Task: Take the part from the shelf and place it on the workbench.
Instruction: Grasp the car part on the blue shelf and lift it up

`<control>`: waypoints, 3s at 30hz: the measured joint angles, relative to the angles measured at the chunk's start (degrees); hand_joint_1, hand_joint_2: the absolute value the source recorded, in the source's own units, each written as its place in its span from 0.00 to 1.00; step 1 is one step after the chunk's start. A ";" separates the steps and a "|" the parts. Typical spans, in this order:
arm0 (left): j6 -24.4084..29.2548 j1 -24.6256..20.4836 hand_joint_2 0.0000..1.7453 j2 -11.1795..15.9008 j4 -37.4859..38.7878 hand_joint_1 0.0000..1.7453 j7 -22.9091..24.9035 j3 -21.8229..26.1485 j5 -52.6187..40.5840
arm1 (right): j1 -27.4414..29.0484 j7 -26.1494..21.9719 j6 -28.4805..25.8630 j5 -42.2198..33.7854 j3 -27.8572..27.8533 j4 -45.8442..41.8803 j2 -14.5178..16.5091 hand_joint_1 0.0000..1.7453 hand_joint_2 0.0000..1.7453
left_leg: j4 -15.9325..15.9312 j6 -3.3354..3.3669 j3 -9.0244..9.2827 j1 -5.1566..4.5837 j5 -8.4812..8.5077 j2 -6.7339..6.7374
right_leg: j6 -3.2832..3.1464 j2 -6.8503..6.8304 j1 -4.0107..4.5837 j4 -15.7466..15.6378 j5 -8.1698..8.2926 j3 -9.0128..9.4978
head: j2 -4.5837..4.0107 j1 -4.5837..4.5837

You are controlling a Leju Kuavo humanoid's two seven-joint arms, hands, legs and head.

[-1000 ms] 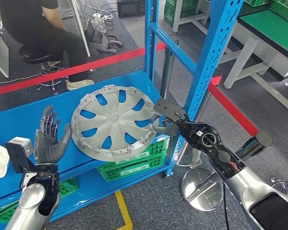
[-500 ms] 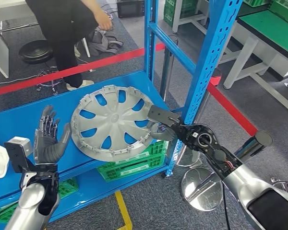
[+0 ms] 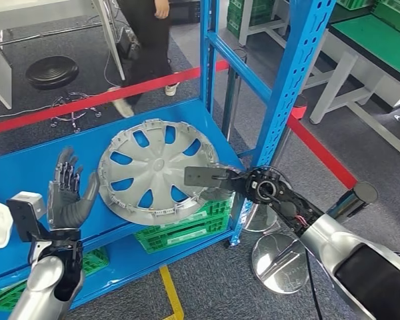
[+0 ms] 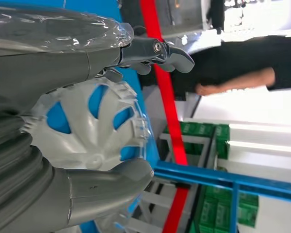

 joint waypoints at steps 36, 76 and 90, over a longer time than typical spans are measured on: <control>-1.81 2.85 1.00 1.47 -2.94 0.00 -1.22 0.96 -0.41 | -1.93 3.58 -1.88 10.17 -2.27 -26.50 1.69 0.00 1.00 | -0.01 -0.03 0.06 0.03 -0.01 0.00 | -0.03 -0.03 0.00 -0.01 -0.03 0.01 | 0.00 -0.05; -3.61 1.20 1.00 0.42 -2.06 0.00 -3.85 0.96 0.60 | -6.36 -19.03 -2.39 4.67 4.00 21.51 6.41 0.00 1.00 | -0.03 -0.06 0.10 0.02 -0.03 -0.02 | -0.09 -0.02 0.00 -0.02 -0.07 0.02 | 0.00 -0.04; -2.72 0.05 1.00 0.43 -1.76 0.00 -2.85 0.96 0.95 | -8.10 -19.91 -1.27 5.54 4.54 27.60 7.09 0.00 1.00 | -0.03 -0.06 0.26 0.02 -0.03 -0.04 | -0.09 -0.03 0.00 -0.03 -0.08 0.16 | 0.00 -0.04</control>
